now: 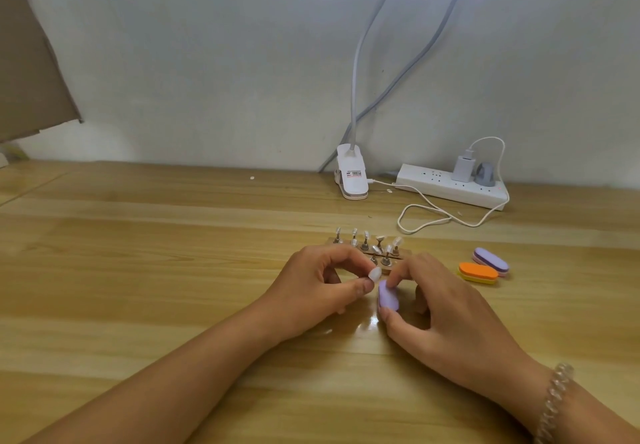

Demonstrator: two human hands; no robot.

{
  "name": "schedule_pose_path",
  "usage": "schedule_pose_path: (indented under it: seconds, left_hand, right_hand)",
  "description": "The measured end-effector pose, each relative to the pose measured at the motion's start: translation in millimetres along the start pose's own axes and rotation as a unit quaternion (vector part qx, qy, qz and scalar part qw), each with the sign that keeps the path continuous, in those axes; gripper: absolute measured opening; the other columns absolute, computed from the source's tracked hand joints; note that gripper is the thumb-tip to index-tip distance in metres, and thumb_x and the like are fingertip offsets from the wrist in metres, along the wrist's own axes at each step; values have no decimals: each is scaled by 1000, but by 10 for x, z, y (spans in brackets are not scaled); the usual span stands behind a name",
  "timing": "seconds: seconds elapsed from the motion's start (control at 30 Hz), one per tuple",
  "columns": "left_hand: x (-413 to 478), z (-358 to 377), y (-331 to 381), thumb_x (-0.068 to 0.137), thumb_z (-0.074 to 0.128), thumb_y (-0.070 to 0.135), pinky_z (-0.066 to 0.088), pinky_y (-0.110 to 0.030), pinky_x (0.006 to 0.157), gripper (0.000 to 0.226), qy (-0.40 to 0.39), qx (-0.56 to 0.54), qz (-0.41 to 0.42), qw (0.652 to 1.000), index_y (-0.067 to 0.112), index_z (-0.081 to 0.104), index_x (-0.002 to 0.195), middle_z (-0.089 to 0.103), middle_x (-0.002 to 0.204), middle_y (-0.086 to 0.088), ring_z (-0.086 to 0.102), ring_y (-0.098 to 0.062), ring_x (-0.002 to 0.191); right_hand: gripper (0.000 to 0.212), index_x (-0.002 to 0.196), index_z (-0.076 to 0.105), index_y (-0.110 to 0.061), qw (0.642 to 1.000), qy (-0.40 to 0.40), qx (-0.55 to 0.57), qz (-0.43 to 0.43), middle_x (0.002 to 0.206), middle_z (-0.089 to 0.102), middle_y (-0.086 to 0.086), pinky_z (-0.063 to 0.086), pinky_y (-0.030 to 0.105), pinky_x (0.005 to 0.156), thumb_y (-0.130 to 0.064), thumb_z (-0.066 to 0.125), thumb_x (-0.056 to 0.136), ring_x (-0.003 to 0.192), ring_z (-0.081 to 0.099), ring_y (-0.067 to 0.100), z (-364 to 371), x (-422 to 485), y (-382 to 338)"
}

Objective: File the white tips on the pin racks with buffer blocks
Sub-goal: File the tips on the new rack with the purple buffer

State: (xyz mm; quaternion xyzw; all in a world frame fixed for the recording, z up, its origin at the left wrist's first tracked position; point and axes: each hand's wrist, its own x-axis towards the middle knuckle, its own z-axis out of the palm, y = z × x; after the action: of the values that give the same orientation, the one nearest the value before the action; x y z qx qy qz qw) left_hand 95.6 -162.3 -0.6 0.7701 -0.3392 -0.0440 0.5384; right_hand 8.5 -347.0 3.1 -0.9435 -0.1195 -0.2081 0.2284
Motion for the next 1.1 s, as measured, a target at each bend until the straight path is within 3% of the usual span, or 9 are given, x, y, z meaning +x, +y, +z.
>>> schedule_pose_path:
  seconds: [0.13,0.23,0.33,0.43,0.57,0.73,0.8,0.93,1.1]
  left_hand:
    - [2,4,0,87,75,14,43,-16,52,10,-10,-10,-6,1000,23,75,91,72,86,16,53,-3,47]
    - [6,8,0,88,75,18,43,-17,52,5,-12,-18,-8,1000,22,75,91,71,84,15,54,-3,48]
    - [1,7,7,89,73,12,41,-14,52,15,-18,3,7,1000,27,72,87,69,76,23,53,0,48]
    - [1,5,18,89,73,14,40,-14,52,18,-24,19,11,999,31,70,85,67,70,26,53,1,49]
    - [-10,-1,22,90,68,7,40,-11,53,25,-32,29,16,999,32,69,88,64,65,28,54,3,49]
    - [6,9,1,89,72,20,43,-18,54,5,-24,7,14,1000,24,75,91,73,84,17,56,-5,50]
    - [1,13,5,88,72,26,46,-22,55,11,-18,-6,12,1000,19,76,95,75,91,9,58,-9,52]
    - [2,-6,-22,92,66,9,45,-20,56,16,-29,4,14,999,23,73,96,72,84,14,57,-6,51]
    - [11,2,-28,92,69,19,43,-20,55,6,-21,7,14,1000,19,74,95,72,85,14,55,-6,49]
  right_hand:
    - [30,105,58,-29,995,78,45,33,94,58,-17,34,11,64,-27,75,80,77,51,-2,8,33,29]
    - [34,113,64,-24,984,136,113,38,98,59,-9,39,14,67,-34,74,82,74,51,11,-23,63,6]
    - [30,111,66,-26,987,92,128,-8,99,59,-10,42,18,65,-41,69,85,73,52,16,-2,48,-48]
    - [38,109,67,-27,986,84,145,20,100,59,-13,43,20,63,-53,62,82,73,54,16,7,68,-22]
    - [31,114,65,-26,991,67,112,-26,107,58,-10,42,15,64,-40,68,87,74,55,14,15,50,-76]
    - [33,110,66,-25,987,80,137,32,104,60,-12,41,17,64,-46,63,84,71,55,18,23,91,-2]
    - [30,110,65,-24,986,96,132,39,105,59,-12,41,19,65,-42,63,86,70,55,18,21,93,18]
    - [37,118,62,-24,995,73,50,-40,111,54,-12,43,18,59,-45,64,89,70,54,11,40,37,-79]
    - [41,116,62,-24,992,97,86,11,109,57,-12,46,23,60,-49,58,84,67,55,13,10,76,-21]
